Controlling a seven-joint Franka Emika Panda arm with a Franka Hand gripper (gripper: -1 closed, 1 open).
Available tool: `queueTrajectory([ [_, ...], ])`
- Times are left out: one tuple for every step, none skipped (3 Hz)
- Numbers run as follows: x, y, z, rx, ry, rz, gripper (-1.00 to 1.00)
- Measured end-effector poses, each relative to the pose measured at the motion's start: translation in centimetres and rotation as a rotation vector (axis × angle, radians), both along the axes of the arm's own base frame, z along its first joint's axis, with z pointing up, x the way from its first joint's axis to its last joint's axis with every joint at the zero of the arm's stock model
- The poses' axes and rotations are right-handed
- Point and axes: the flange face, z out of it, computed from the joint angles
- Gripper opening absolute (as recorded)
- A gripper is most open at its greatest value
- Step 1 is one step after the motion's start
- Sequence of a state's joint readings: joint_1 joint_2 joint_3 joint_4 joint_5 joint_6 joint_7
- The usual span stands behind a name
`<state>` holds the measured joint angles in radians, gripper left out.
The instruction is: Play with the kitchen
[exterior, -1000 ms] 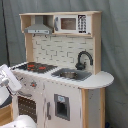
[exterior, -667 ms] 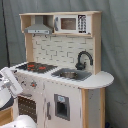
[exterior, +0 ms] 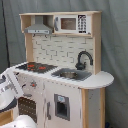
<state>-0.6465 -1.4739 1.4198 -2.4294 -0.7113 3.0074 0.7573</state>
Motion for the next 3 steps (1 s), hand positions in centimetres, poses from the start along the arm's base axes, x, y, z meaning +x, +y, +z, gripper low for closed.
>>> queueTrajectory([
  [-0.1,-0.7,0.0,0.080,0.029,0.037,1.00],
  [0.1,-2.3,0.6,0.171,0.046,0.051,1.00],
  [0.5,-4.5,-0.7,0.223,0.091,0.046,1.00],
])
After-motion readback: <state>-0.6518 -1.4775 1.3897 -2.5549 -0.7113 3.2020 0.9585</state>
